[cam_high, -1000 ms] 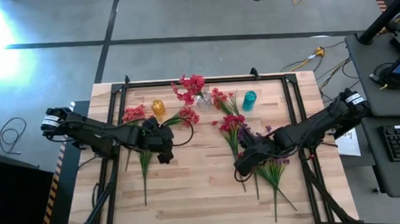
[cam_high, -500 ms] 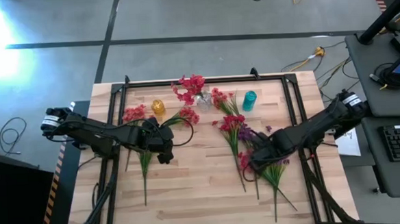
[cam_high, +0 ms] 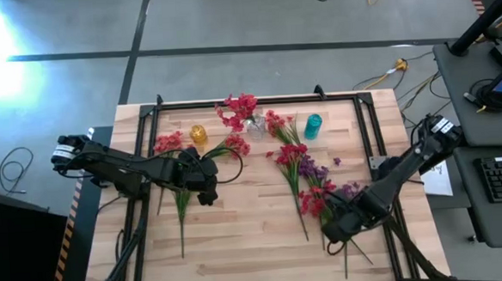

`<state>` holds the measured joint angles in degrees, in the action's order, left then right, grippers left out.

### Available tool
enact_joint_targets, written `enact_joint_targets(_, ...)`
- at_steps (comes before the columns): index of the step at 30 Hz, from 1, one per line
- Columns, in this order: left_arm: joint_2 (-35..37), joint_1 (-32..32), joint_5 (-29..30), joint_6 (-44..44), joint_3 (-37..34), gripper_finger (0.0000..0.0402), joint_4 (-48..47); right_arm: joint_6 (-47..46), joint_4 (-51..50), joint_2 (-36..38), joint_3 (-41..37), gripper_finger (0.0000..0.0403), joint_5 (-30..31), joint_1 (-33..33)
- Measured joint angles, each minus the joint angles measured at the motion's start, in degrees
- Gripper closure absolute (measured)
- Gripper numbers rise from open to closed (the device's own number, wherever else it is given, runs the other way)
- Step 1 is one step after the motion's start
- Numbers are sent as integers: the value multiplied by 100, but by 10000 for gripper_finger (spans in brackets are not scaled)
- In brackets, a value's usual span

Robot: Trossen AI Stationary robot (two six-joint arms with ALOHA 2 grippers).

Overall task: Sort flowers into vase by color
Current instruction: Put the purple flowers into the blue vase

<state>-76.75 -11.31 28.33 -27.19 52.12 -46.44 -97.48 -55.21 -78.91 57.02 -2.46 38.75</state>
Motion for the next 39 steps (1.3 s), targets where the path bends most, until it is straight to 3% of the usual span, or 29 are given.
enact_joint_targets(9,0,0,173,10,0,139,11,77,476,-27,-512,173,417,-38)
enact_joint_targets(21,0,0,173,-32,-2,139,17,301,741,-559,-630,196,723,-103)
enact_joint_targets(28,0,0,173,-34,-2,139,19,321,798,-757,-630,242,756,-177)
enact_joint_targets(39,2,0,173,-34,-2,139,17,323,802,-660,-599,348,909,-235)
